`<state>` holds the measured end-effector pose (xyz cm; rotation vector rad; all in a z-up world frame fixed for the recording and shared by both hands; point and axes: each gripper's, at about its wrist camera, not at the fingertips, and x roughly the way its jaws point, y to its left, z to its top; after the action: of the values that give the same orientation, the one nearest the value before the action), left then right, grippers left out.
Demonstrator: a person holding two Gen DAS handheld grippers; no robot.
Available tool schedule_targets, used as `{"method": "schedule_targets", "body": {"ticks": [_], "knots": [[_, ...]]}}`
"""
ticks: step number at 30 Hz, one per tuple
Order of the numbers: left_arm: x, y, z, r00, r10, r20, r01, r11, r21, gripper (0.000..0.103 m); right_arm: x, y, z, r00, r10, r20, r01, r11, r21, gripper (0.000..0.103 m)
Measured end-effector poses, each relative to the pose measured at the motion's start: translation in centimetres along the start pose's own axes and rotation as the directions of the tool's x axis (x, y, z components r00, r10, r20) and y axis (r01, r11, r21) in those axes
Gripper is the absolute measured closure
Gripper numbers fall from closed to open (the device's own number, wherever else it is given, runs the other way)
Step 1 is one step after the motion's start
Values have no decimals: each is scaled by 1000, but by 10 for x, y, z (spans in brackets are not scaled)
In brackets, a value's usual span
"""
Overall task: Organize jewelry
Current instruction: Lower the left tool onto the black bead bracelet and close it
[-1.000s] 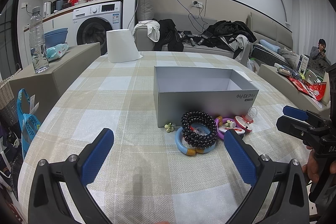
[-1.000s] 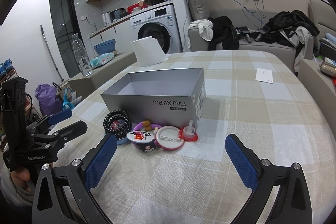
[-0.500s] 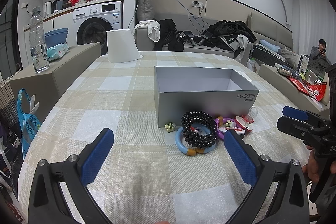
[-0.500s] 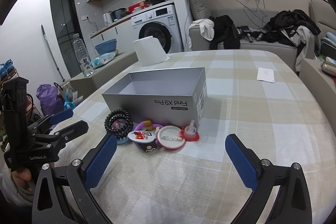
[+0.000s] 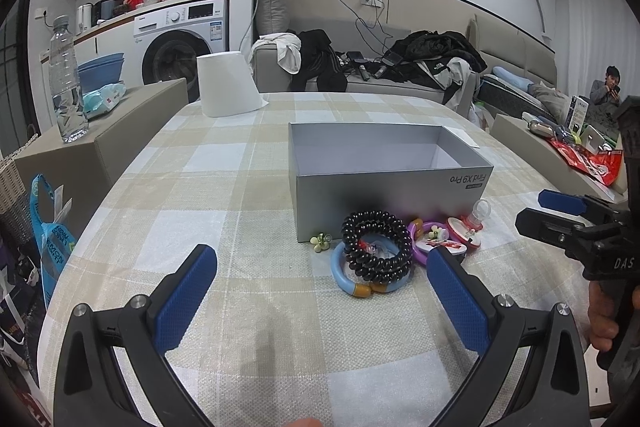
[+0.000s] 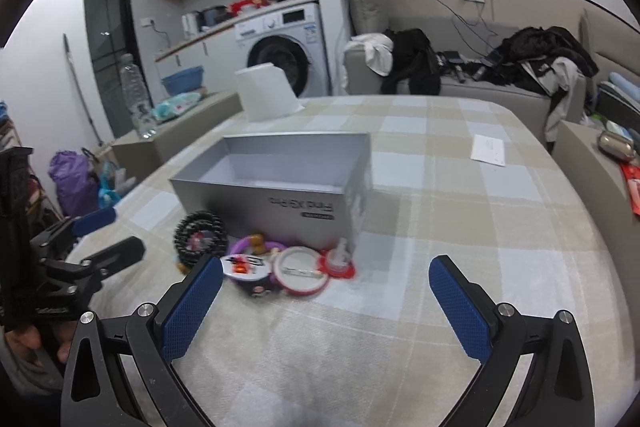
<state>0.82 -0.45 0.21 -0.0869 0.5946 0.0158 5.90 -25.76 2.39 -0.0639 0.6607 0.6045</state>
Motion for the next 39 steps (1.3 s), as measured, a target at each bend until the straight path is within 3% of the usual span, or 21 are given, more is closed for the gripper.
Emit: {"method": "schedule_targets", "body": {"ticks": [4,6,9,12,14,16,24,31,36,39], "knots": [[6,-2,2,999,-2,-37,3,1000,23,1,8,-12,3,998,29,-53,-26,998,62,1],[9,-3,3,998,0,-55,2,1000,30,1,14,-15,3,995,54,-85,-48,996,76,17],[12,-4,4,997,-17,-77,20,999,34,1,25,-14,3,989,53,-138,-43,997,70,32],[12,-5,7,996,-37,-82,41,998,38,4,33,-14,3,983,55,-173,-40,995,89,44],[13,-5,8,996,-32,-88,36,998,44,19,38,-15,4,982,47,-185,-29,995,100,53],[16,-6,8,994,-50,-100,55,997,49,23,42,-18,6,980,51,-193,-29,993,118,57],[16,-13,7,990,-94,-103,102,992,74,24,51,-21,8,976,80,-204,-50,988,149,86],[21,-11,9,986,-108,-124,115,992,50,24,32,-28,6,982,121,-142,-95,979,181,87],[31,-17,11,983,-80,-163,94,993,78,24,26,-32,7,981,145,-126,-119,973,198,87],[37,-21,11,979,-72,-192,92,991,98,36,25,-31,7,980,155,-124,-129,972,195,87]]}}
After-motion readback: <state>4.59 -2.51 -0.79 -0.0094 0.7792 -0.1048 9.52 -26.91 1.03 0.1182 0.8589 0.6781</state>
